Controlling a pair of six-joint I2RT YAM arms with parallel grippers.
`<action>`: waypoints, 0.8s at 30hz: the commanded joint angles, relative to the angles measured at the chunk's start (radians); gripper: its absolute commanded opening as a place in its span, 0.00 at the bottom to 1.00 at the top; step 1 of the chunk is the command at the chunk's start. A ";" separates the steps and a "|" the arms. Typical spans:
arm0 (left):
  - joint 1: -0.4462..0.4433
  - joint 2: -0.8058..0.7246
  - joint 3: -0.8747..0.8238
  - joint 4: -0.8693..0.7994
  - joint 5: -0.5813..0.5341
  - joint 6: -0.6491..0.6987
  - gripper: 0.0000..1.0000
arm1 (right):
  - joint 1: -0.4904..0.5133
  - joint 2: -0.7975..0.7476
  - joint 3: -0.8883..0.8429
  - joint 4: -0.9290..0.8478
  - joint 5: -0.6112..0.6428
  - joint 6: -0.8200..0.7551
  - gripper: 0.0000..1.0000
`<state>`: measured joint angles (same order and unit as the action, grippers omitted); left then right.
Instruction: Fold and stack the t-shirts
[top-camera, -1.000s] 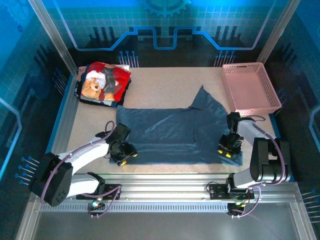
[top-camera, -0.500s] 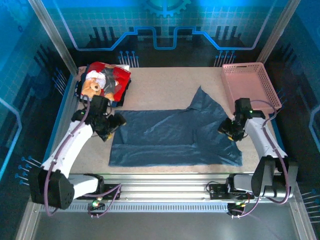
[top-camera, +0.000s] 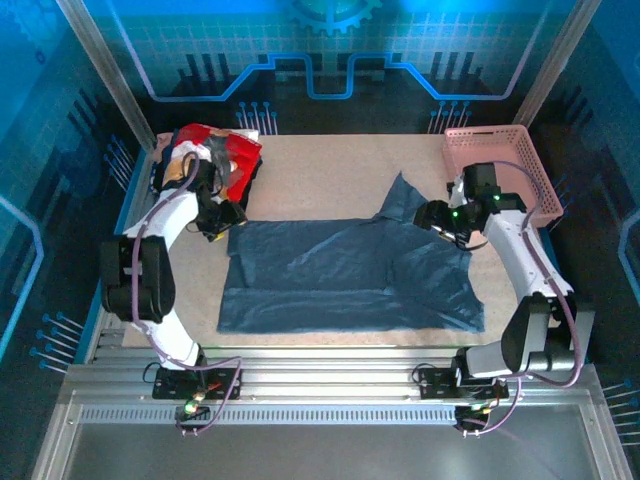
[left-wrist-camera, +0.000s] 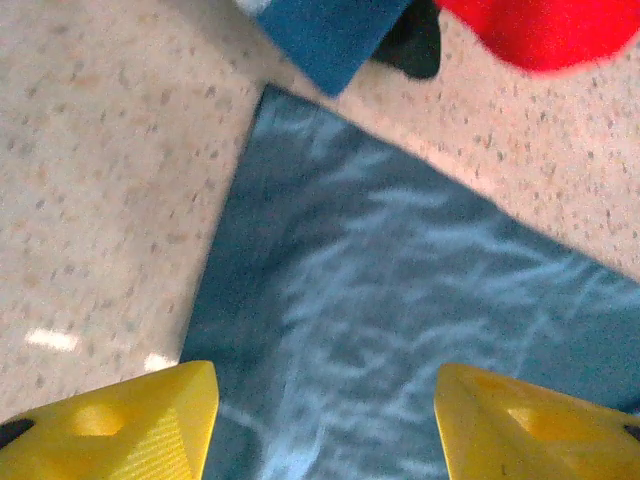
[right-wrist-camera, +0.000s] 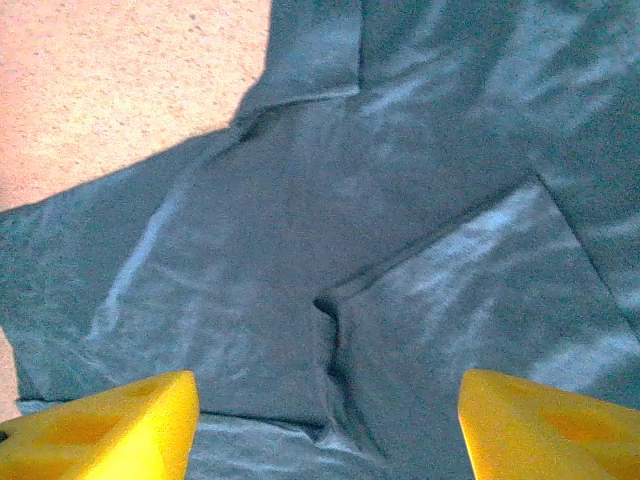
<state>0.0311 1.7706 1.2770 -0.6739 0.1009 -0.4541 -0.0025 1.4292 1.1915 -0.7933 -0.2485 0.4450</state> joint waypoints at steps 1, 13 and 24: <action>0.010 0.068 0.045 0.044 0.004 0.055 0.57 | -0.018 0.071 0.089 0.009 -0.057 -0.049 0.72; 0.009 0.243 0.116 0.078 -0.060 0.035 0.42 | -0.028 0.482 0.395 -0.052 -0.132 0.002 0.65; 0.002 0.206 0.054 0.106 -0.044 0.045 0.06 | -0.019 0.753 0.722 -0.074 -0.104 0.002 0.60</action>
<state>0.0307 2.0018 1.3582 -0.5774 0.0490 -0.4149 -0.0273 2.1361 1.8275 -0.8078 -0.3542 0.4633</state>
